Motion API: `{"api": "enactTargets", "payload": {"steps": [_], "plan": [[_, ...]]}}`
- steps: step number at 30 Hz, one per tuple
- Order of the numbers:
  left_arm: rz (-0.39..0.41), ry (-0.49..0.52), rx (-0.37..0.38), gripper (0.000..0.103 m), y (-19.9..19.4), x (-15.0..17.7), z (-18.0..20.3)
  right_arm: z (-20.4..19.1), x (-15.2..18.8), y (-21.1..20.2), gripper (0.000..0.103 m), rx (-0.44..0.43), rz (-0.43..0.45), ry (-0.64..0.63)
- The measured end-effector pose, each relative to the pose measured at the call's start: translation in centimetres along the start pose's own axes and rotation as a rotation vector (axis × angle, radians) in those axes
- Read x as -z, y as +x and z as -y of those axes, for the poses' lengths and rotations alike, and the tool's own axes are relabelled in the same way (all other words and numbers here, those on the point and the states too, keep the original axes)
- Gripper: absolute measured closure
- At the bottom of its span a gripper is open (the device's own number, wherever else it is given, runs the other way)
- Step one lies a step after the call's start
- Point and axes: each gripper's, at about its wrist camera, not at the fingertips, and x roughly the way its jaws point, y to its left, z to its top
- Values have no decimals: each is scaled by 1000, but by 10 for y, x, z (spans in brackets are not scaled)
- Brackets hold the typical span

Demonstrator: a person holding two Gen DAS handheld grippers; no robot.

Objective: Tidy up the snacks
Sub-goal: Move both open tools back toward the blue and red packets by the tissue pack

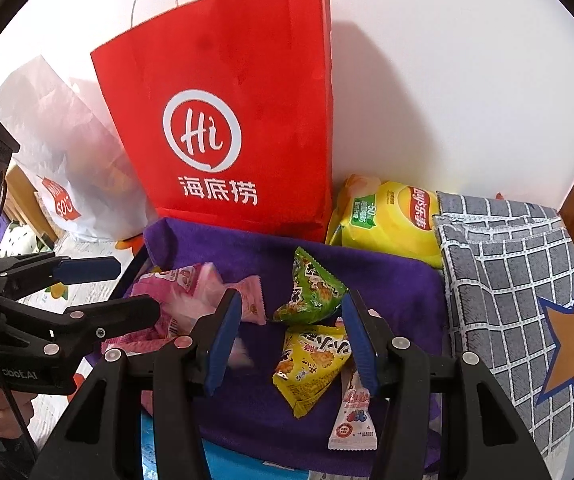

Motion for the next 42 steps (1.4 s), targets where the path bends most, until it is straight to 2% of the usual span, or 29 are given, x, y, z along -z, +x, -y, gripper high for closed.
{"api": "enactTargets", "payload": {"steps": [7, 13, 19, 23, 28, 35, 42], "plan": [[29, 12, 12, 28, -21, 0, 8, 0, 6, -35, 51, 38, 51, 36], [101, 72, 24, 28, -52, 4, 27, 6, 31, -66, 51, 129, 55, 57], [177, 88, -14, 28, -91, 8, 30, -2, 61, -106, 49, 145, 62, 40], [146, 81, -6, 28, -101, 25, 31, -5, 83, -125, 48, 177, 53, 40], [119, 123, -45, 28, -112, 56, 35, -12, 103, -139, 48, 164, 51, 79], [100, 97, -36, 29, -123, 89, 26, -30, 123, -142, 48, 144, 30, 96], [62, 76, -15, 29, -117, 122, 18, -43, 138, -141, 48, 143, 14, 91]]}}
